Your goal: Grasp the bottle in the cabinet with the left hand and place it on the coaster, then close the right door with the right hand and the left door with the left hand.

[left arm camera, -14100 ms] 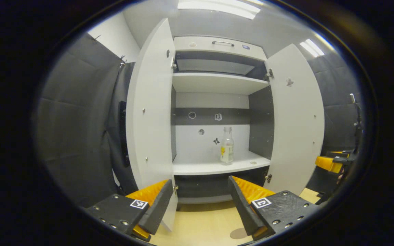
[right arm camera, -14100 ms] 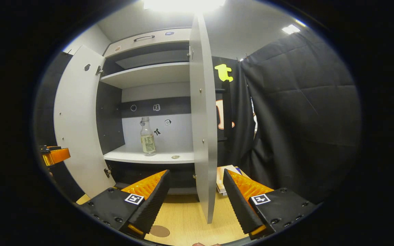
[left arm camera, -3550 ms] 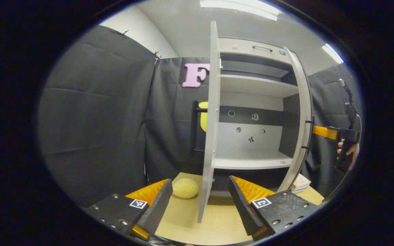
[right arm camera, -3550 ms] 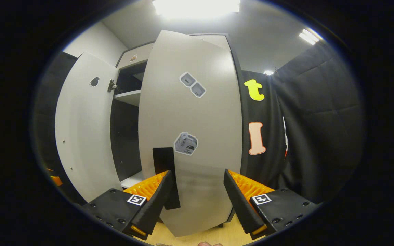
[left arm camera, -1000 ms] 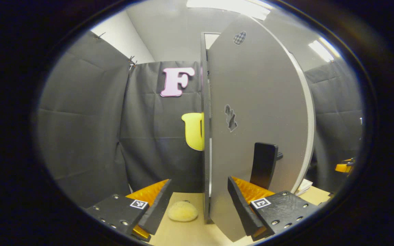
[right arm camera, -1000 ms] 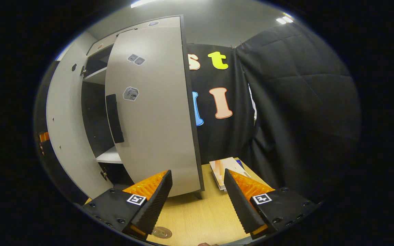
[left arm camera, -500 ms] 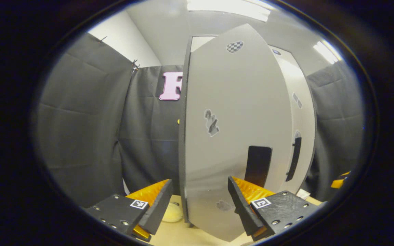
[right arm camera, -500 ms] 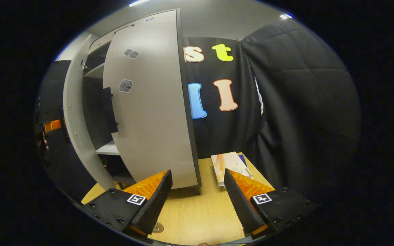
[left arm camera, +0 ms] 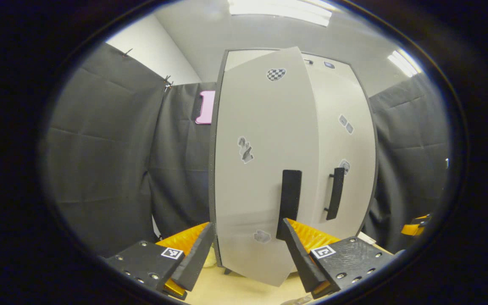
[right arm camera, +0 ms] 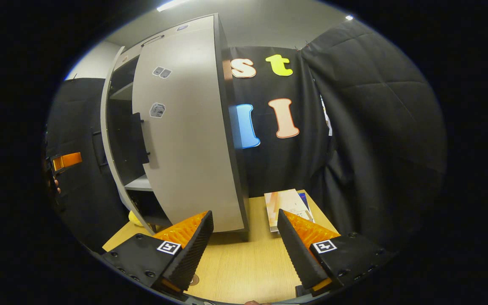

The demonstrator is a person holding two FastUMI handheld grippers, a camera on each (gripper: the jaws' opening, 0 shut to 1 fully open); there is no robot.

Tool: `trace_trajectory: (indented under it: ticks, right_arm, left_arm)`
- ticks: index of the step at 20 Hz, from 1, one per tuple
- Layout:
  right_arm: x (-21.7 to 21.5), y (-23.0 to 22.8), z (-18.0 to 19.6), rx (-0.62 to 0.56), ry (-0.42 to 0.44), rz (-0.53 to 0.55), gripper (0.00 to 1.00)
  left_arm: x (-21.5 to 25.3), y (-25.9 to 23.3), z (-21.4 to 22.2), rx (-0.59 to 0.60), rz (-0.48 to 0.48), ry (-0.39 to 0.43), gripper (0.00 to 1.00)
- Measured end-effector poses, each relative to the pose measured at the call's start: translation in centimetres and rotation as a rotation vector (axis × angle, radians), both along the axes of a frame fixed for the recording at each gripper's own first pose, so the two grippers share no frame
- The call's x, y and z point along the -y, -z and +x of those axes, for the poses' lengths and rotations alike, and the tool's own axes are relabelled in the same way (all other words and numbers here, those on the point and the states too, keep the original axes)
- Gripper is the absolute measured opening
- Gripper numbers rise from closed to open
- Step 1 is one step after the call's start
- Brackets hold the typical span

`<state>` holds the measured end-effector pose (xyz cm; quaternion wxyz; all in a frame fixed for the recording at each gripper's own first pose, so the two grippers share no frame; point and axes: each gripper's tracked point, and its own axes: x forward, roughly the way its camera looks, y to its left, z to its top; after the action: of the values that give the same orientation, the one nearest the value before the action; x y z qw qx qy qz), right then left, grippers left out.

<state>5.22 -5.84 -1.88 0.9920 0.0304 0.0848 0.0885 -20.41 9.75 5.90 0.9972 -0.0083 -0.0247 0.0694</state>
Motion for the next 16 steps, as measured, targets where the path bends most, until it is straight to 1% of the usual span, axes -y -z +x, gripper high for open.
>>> trace_trajectory:
  ticks: [4, 5, 6, 7, 8, 9, 10, 14, 16]
  right_arm:
    - [0.2, -0.6, 0.1, 0.019, -0.058, -0.015, 0.97]
    - [0.2, -0.9, 0.2, 0.024, -0.073, -0.019, 0.92]
    - [0.1, -1.2, 0.1, 0.033, -0.087, -0.021, 0.97]
    - [0.0, -1.7, 0.1, 0.044, -0.096, -0.024, 0.92]
    - [0.0, -2.1, 0.0, 0.052, -0.103, -0.026, 0.97]
    - [-0.3, -2.7, 0.0, 0.061, -0.109, -0.025, 0.92]
    - [-0.4, -3.2, -0.1, 0.070, -0.111, -0.020, 0.97]
    - [-0.8, -5.5, -0.5, 0.091, -0.098, 0.017, 0.97]
    - [-0.6, -6.3, -0.2, 0.119, -0.074, 0.021, 0.97]
  left_arm:
    - [1.4, 0.7, -4.3, 0.012, -0.032, -0.012, 0.99]
    - [2.0, 0.6, -5.3, 0.018, -0.032, -0.015, 0.99]
    - [2.4, 0.5, -6.1, 0.024, -0.031, -0.019, 0.99]
    - [2.6, 0.3, -7.0, 0.033, -0.032, -0.029, 0.99]
    - [3.0, -0.1, -7.8, 0.046, -0.032, -0.027, 0.99]
    - [3.5, -0.6, -8.5, 0.059, -0.032, -0.024, 0.99]
    - [3.9, -1.1, -9.1, 0.070, -0.033, -0.022, 0.99]
    - [4.6, -1.8, -11.0, 0.093, -0.054, -0.019, 0.99]
    - [4.3, -1.2, -12.0, 0.070, -0.022, -0.031, 0.98]
